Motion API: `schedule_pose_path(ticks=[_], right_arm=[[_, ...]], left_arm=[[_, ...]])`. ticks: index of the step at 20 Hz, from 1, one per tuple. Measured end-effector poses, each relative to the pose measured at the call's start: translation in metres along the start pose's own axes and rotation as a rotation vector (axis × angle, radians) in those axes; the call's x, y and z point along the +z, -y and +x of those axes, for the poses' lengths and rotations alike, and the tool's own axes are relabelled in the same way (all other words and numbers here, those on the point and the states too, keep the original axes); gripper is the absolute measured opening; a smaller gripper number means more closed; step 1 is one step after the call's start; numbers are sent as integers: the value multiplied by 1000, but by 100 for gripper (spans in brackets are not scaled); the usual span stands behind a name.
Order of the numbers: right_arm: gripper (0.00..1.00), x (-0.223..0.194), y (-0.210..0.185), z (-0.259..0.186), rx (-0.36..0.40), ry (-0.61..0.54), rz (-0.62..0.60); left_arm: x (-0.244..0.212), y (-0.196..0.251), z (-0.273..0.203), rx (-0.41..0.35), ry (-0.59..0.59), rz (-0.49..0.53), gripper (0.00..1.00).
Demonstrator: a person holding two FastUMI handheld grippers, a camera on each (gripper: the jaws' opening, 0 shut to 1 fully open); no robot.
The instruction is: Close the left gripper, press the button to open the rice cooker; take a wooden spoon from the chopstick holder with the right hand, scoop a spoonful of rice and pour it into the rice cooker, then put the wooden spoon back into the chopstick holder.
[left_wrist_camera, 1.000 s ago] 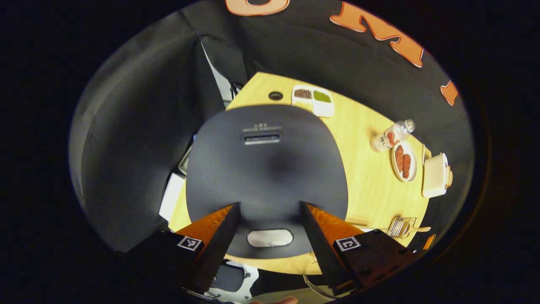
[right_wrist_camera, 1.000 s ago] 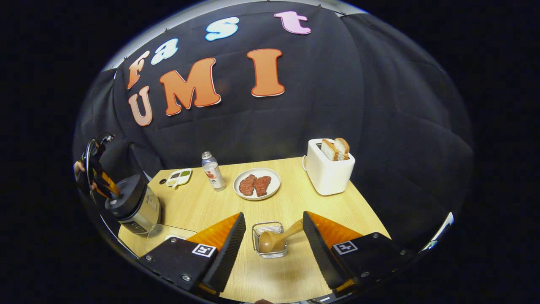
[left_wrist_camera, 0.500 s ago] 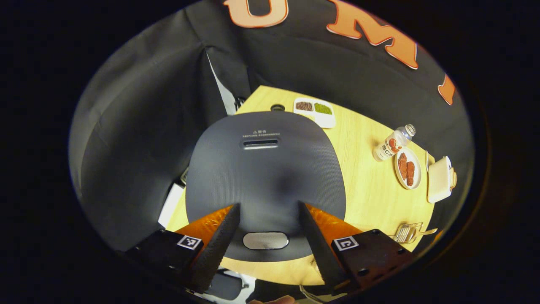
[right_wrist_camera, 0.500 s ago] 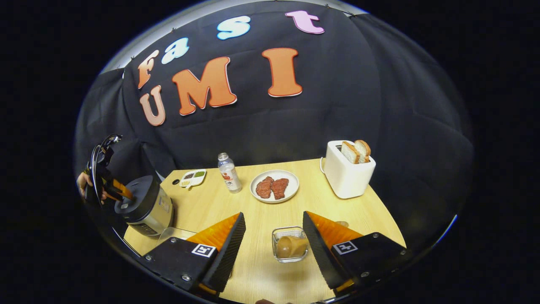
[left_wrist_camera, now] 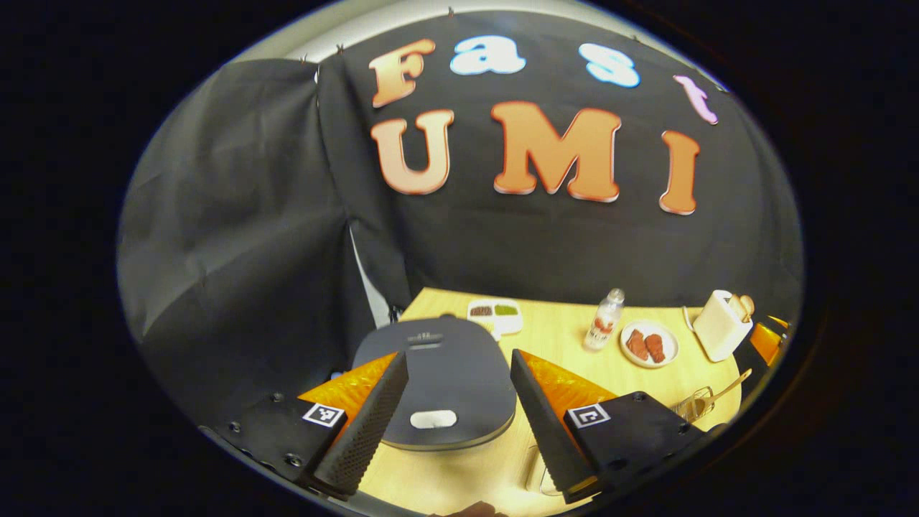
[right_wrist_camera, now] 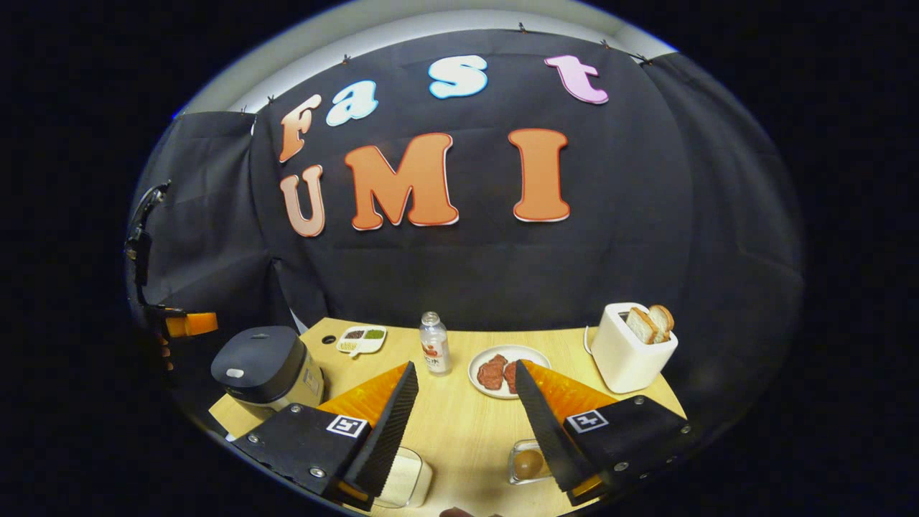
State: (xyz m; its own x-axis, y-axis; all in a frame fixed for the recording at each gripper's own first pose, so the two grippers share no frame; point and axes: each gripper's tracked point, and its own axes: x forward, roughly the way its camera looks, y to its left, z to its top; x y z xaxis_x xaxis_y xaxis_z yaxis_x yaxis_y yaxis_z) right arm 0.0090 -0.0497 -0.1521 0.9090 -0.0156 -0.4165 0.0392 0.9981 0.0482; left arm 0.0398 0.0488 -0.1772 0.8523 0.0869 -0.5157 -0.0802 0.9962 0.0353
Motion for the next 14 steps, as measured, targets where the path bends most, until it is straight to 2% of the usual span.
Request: schedule_pose_path(ticks=[5,8,10,14], right_arm=[[86,42,-49,0,72,131,-48],[85,65,-64,-2,87,220,-41],[85,69,-70,-1,98,245,-34],[86,70,-80,0,130,246,-48]], left_arm=[[25,2,-43,0,200,14,94],[40,-10,-66,44,284,35,94],[40,-12,-74,66,300,31,94],[44,-2,-78,31,393,34,95]])
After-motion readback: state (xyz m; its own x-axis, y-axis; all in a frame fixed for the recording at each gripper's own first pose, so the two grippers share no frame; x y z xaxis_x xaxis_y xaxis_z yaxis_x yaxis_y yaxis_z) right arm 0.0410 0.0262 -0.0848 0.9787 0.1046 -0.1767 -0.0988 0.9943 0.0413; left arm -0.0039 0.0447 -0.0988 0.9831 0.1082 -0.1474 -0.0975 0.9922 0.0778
